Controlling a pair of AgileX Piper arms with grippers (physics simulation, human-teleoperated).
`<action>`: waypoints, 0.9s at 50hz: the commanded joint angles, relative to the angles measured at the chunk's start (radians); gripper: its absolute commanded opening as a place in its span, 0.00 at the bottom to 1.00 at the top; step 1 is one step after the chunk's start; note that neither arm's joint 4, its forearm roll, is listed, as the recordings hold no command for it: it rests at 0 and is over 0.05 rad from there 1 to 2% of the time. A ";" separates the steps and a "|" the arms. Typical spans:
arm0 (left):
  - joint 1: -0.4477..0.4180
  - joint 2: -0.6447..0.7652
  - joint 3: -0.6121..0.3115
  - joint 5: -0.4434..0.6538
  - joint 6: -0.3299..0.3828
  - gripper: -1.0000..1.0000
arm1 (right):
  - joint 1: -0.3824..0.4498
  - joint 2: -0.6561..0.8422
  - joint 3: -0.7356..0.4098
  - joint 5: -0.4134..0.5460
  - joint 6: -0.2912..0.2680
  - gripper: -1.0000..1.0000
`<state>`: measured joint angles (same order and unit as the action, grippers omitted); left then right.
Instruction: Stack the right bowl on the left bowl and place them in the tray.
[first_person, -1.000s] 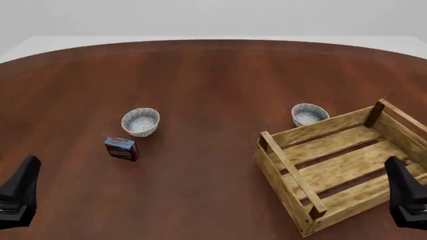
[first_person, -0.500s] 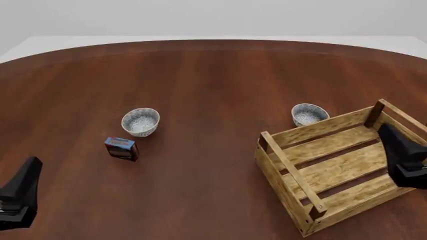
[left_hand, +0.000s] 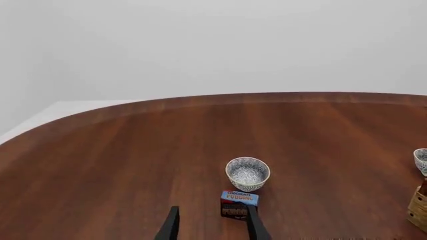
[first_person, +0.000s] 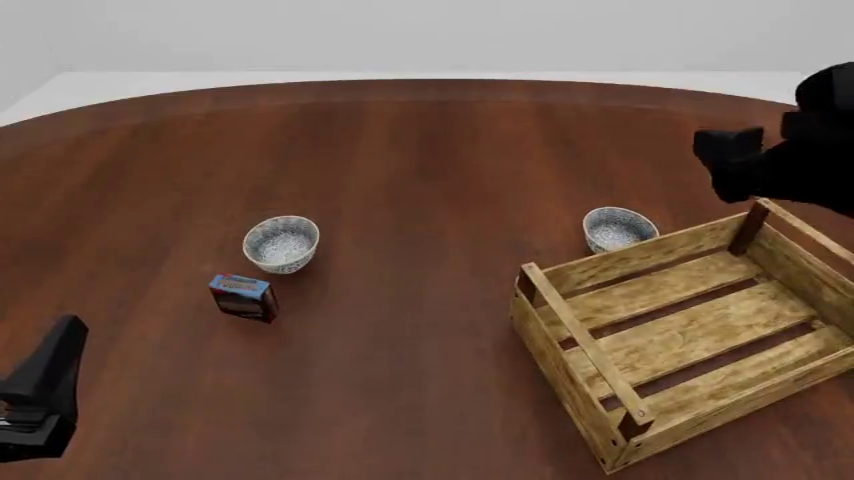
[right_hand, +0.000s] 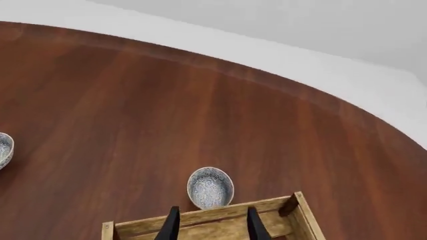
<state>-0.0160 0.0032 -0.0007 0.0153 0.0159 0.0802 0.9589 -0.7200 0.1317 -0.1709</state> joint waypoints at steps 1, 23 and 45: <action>-0.003 0.003 0.000 0.001 -0.001 1.00 | 0.019 0.272 -0.263 0.148 -0.041 1.00; -0.011 0.050 0.000 -0.028 -0.005 1.00 | -0.012 0.619 -0.563 0.384 -0.199 1.00; -0.014 0.077 0.001 -0.051 -0.007 1.00 | -0.069 0.838 -0.765 0.472 -0.334 1.00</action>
<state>-0.0290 0.0669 -0.0002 -0.0252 0.0082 0.0369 1.6981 -1.3909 0.5660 -0.4531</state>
